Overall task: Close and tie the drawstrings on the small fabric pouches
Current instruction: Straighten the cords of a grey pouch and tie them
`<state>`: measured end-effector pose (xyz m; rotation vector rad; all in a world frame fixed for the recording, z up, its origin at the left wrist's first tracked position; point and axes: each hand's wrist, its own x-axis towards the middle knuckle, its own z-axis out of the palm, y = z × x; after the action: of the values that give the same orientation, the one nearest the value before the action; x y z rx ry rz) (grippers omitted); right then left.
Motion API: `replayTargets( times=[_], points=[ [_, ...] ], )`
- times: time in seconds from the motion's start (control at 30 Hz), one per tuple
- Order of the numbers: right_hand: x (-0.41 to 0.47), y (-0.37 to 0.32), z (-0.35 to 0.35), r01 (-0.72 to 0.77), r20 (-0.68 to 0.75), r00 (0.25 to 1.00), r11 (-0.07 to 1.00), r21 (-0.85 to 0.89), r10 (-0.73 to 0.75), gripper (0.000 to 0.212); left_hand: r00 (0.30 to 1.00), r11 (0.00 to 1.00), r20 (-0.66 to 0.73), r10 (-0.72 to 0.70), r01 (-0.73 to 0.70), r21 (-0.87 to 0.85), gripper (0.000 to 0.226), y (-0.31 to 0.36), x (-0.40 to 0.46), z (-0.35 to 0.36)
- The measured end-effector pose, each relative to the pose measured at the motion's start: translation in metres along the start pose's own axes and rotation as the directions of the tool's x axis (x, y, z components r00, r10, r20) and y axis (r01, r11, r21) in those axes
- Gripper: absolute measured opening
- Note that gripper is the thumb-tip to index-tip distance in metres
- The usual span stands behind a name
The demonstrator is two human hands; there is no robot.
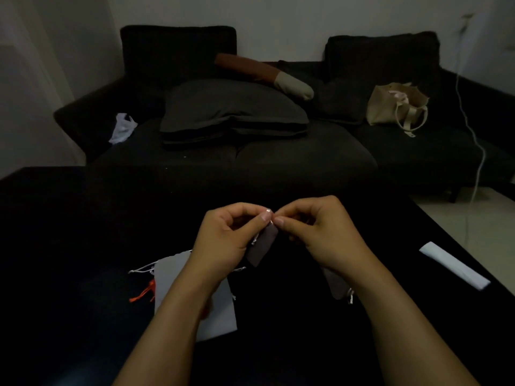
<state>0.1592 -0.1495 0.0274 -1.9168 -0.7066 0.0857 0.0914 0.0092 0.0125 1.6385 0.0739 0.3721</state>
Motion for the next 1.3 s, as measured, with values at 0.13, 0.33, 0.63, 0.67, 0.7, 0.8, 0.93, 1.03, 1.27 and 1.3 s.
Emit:
replayTargets(
  times=[0.13,0.33,0.63,0.67,0.7,0.8,0.93,1.03,1.27,1.3],
  points=[
    [-0.002,-0.007,-0.005,0.113,0.028,0.993,0.993,0.030,-0.113,0.018,0.999,0.999,0.013,0.043,-0.043,-0.015,0.007,0.004,-0.002,0.000],
    [-0.007,-0.015,-0.009,0.184,0.097,0.978,0.983,0.001,-0.183,0.012,0.990,0.999,0.132,-0.042,0.041,0.006,0.012,0.008,-0.003,-0.011],
    [-0.007,-0.013,-0.010,0.146,0.107,0.982,0.984,0.107,-0.157,0.003,0.981,0.990,0.164,-0.105,0.119,-0.081,0.015,0.013,-0.007,-0.015],
    [-0.006,-0.013,-0.009,0.112,0.136,0.982,0.986,0.126,-0.129,0.004,0.981,0.986,0.158,-0.115,0.132,-0.097,0.016,0.013,-0.007,-0.014],
    [-0.006,-0.013,-0.008,0.074,0.165,0.981,0.985,0.159,-0.101,0.004,0.981,0.983,0.151,-0.124,0.142,-0.115,0.017,0.014,-0.007,-0.013],
    [-0.007,-0.017,-0.004,-0.018,0.226,0.973,0.951,0.310,-0.055,0.008,0.978,0.960,0.140,-0.153,0.181,-0.215,0.018,0.016,-0.007,-0.011],
    [-0.005,-0.019,0.006,-0.120,0.243,0.970,0.815,0.567,-0.027,0.015,0.975,0.914,0.142,-0.173,0.213,-0.346,0.017,0.020,-0.008,-0.009],
    [-0.004,-0.020,0.009,-0.164,0.248,0.969,0.733,0.660,-0.006,0.016,0.980,0.899,0.113,-0.164,0.196,-0.392,0.016,0.021,-0.008,-0.005],
    [-0.004,-0.015,-0.001,-0.025,0.069,0.998,0.892,0.452,-0.007,0.008,0.982,0.881,0.013,-0.188,0.174,-0.439,0.015,0.021,-0.006,-0.002],
    [-0.004,-0.014,-0.005,-0.012,0.045,0.999,0.924,0.382,-0.006,0.010,0.981,0.883,-0.009,-0.194,0.171,-0.437,0.020,0.021,-0.006,-0.003]
  ],
)
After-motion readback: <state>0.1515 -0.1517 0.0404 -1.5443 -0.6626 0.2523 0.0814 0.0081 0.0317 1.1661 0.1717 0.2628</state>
